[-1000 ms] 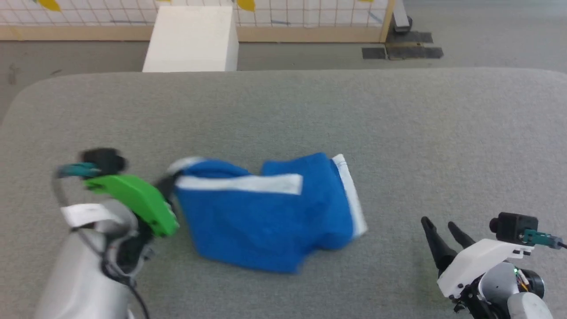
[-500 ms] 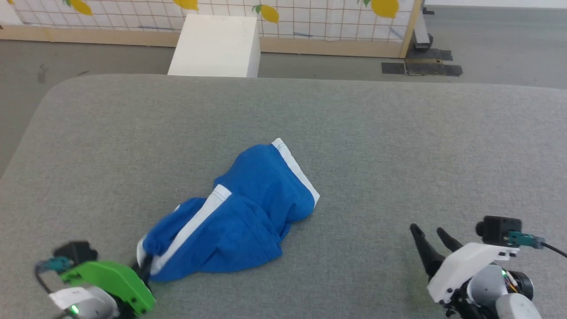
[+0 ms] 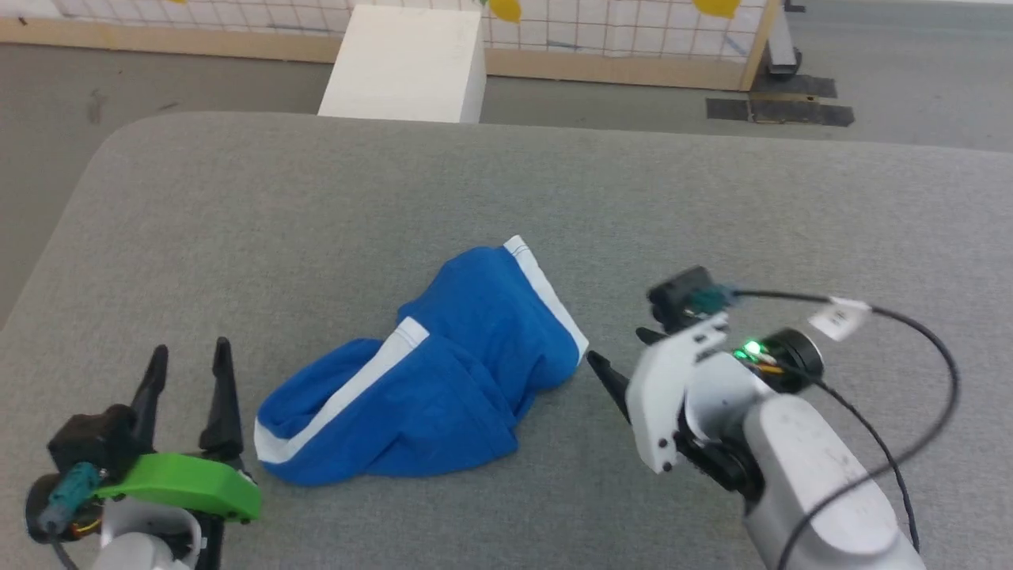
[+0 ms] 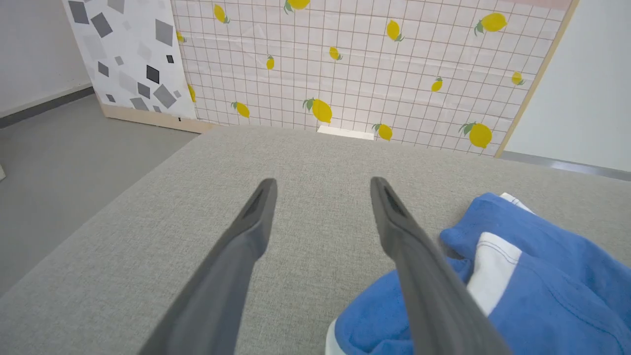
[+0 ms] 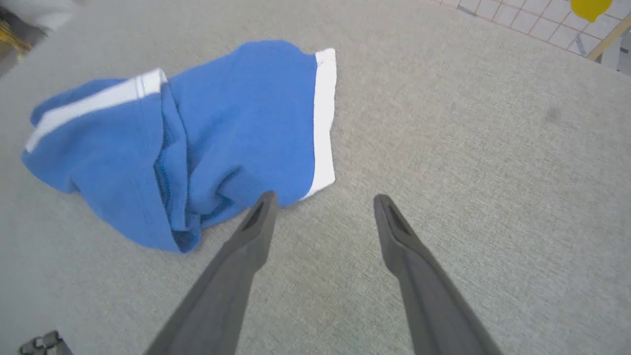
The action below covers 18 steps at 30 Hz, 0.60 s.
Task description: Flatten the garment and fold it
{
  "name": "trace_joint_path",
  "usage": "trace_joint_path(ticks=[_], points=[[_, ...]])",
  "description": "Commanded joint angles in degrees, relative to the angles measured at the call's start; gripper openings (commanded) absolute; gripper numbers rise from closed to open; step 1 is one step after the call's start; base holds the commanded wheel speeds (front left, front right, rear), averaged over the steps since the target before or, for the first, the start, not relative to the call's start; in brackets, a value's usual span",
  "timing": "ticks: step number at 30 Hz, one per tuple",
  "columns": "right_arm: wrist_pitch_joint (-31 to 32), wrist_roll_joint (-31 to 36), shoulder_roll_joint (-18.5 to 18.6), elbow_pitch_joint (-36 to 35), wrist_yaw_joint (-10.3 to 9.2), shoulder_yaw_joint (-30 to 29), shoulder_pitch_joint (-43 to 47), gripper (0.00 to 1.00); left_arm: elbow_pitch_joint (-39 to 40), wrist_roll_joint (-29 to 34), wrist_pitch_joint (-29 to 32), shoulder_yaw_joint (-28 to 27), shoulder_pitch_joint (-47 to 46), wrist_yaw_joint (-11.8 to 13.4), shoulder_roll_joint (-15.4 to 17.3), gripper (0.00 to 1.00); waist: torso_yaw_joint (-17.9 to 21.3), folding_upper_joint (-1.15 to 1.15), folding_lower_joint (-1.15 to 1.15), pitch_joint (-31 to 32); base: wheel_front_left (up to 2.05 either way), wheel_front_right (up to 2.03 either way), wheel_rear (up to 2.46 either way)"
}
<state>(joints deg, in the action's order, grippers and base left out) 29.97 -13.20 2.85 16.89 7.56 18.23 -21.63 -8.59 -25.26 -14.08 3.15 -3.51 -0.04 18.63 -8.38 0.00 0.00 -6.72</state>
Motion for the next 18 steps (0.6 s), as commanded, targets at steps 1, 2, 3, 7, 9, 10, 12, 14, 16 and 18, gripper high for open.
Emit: trace_joint_path(ticks=[1,2,3,7,9,10,12,14,16,18], points=[[1.35,0.71,0.03,2.08,-0.08,0.96,-2.45,1.00,-0.02,0.90,-0.56,0.22,0.33,-0.56,-0.83,1.00,-1.68,0.00,0.00,-1.66,0.00,0.00,0.00],[2.64,1.59,0.03,4.06,-0.08,2.08,-4.40,1.00,-0.21,0.91,-0.68,0.24,0.29,-0.86,-1.45,1.00,-2.20,0.00,0.00,-2.21,0.00,0.00,0.00],[3.72,2.75,0.03,5.56,-0.08,3.04,-6.04,1.00,-0.25,1.07,-0.76,0.30,0.14,-1.20,-1.79,1.00,-2.64,0.00,0.00,-2.76,0.00,0.00,0.00],[7.51,4.12,0.03,10.98,-0.08,6.01,-11.83,1.00,-0.72,1.31,-0.88,-0.10,-1.28,-2.98,-3.16,1.00,-4.70,0.00,0.00,-5.05,0.00,0.00,0.00],[9.66,4.59,0.03,13.24,-0.08,7.83,-13.81,1.00,-1.05,1.41,-0.89,-0.60,-2.10,-3.83,-3.73,1.00,-5.49,0.00,0.00,-6.08,0.00,0.00,0.00],[10.97,5.19,0.03,14.26,-0.08,9.04,-14.68,1.00,-1.34,1.45,-0.90,-0.95,-2.46,-4.24,-4.03,1.00,-5.79,0.00,0.00,-6.53,0.00,0.00,0.00],[13.70,5.70,0.03,15.82,-0.08,10.97,-15.52,1.00,-1.89,1.68,-0.90,-1.33,-3.04,-4.91,-4.50,1.00,-6.32,0.00,0.00,-7.20,0.00,0.00,0.00],[15.80,5.15,0.03,16.58,-0.08,12.77,-15.67,1.00,-2.69,1.87,-0.91,-1.48,-3.51,-5.49,-4.91,1.00,-6.72,0.00,0.00,-7.52,0.00,0.00,0.00],[16.86,3.12,0.03,16.76,-0.08,14.35,-15.22,1.00,-3.47,2.03,-0.91,-1.59,-3.76,-5.94,-5.30,1.00,-6.96,0.00,0.00,-7.59,0.00,0.00,0.00],[15.86,1.30,0.03,16.47,-0.08,14.92,-15.05,0.04,-4.11,2.15,-0.91,-1.81,-3.98,-6.28,-5.50,1.00,-6.93,0.00,0.00,-7.47,0.00,0.00,0.00]])
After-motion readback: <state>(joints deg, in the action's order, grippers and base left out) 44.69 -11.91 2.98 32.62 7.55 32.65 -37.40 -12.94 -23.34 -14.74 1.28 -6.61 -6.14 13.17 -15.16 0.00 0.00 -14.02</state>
